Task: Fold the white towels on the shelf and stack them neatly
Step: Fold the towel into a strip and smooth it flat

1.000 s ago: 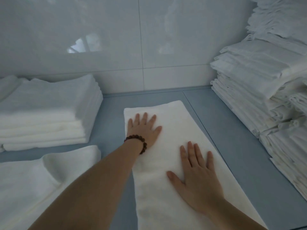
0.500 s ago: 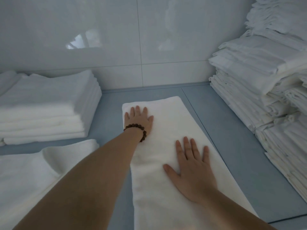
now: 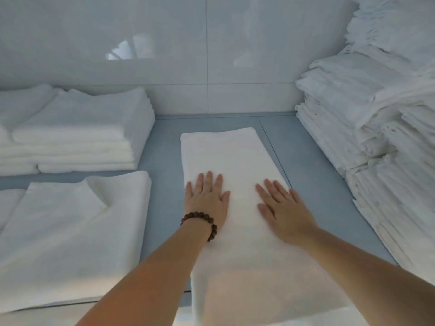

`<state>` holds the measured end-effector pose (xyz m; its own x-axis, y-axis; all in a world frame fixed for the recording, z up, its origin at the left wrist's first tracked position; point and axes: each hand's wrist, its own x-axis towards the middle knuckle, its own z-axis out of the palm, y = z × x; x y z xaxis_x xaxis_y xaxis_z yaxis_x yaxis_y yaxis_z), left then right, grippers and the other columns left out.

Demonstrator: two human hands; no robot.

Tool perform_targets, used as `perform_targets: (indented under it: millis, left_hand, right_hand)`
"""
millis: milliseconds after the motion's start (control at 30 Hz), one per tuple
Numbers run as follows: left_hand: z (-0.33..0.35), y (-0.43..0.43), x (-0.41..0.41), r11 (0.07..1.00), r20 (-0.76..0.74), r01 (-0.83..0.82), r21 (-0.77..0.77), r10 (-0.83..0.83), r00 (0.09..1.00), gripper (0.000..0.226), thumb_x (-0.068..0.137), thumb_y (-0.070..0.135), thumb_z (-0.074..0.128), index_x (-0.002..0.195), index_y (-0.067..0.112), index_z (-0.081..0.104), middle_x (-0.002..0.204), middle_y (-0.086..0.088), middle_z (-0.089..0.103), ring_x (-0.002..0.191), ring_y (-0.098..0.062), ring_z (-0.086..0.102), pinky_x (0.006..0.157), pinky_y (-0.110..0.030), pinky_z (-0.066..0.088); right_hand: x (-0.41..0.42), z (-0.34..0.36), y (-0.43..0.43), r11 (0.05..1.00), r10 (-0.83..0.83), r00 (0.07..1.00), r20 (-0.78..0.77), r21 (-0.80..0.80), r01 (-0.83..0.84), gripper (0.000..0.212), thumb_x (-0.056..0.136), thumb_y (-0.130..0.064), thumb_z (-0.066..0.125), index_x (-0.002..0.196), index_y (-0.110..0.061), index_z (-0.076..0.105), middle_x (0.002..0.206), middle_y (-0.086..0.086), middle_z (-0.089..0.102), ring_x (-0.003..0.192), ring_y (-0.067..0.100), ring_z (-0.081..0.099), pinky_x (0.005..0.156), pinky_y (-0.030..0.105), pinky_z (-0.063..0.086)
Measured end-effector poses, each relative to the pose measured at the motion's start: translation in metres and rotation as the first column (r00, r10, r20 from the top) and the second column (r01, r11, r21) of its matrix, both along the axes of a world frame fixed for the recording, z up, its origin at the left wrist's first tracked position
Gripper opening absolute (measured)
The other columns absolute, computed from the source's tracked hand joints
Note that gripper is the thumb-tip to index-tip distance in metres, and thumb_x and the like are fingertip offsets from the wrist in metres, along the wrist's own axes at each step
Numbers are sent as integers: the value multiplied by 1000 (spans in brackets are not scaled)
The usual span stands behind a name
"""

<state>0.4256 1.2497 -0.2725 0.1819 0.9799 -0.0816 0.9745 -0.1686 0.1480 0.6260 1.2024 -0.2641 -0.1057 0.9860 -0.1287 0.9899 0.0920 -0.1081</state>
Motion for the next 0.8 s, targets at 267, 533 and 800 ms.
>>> perform_targets:
  millis: [267,533,800]
  left_hand:
    - [18,-75,32,997,-50,47,-61,-50,997,63,99,43,12,149,10,-10,156,-11,-18,144,-28,-16,117,-46,-6]
    - [-4,-62,16,997,-39,65,36,-63,997,66,90,63,7,148,36,-9,158,3,-14,144,-27,-16,113,-58,-5]
    - [-2,-35,9,991,-85,135,-20,-137,987,58,96,53,5,149,34,-8,158,3,-13,144,-25,-14,115,-54,-4]
  right_hand:
    - [3,12,-36,993,3,997,77,114,-12,72,85,-53,-12,150,-23,-3,157,-2,-15,142,17,-21,116,44,-11]
    - [-27,-7,-41,998,12,1000,18,60,-13,56,95,-53,1,147,-36,-10,156,-10,-17,142,15,-21,116,48,-10]
    - [-24,-6,-18,997,72,997,6,22,-72,59,95,-55,7,149,-34,-5,157,-5,-13,144,17,-17,117,48,-8]
